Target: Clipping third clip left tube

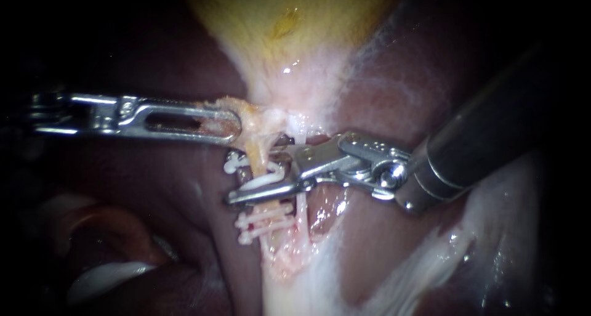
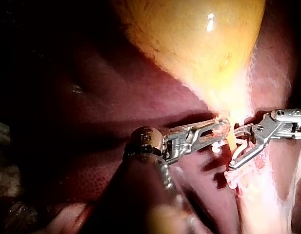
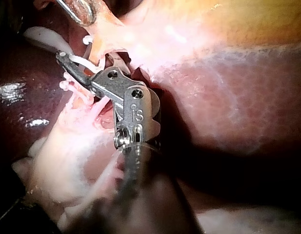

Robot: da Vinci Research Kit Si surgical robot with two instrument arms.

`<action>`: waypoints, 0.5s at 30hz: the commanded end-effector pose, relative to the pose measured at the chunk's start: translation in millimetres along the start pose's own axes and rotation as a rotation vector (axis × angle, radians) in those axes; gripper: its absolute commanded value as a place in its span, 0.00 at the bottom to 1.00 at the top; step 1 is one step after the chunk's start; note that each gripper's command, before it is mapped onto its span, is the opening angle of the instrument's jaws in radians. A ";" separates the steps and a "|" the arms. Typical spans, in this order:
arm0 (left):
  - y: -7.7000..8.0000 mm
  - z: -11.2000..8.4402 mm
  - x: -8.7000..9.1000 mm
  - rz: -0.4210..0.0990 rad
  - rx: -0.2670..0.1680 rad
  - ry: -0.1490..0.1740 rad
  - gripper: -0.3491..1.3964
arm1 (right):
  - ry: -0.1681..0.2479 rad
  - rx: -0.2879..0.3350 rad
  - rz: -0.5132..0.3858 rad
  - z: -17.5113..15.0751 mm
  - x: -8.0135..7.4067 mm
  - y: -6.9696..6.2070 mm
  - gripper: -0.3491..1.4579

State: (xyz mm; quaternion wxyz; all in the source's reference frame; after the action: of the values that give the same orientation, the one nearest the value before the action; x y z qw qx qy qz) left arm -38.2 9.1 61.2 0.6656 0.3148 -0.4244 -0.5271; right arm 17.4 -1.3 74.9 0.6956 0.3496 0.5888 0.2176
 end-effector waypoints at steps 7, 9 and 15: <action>0.4 0.0 -0.1 0.000 0.001 0.001 0.00 | -0.005 0.020 0.026 -0.1 0.0 0.2 0.44; 0.5 0.0 -0.2 0.001 0.001 0.001 0.00 | -0.004 0.032 0.035 0.0 0.0 0.1 0.44; 0.7 0.1 -0.2 0.001 0.002 0.001 0.00 | -0.004 0.044 0.049 0.2 0.0 0.1 0.42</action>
State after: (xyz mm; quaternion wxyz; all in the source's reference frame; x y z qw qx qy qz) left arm -38.0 9.5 61.8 0.6658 0.3155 -0.4245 -0.5263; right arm 17.8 -1.3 75.0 0.6829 0.3800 0.5834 0.2212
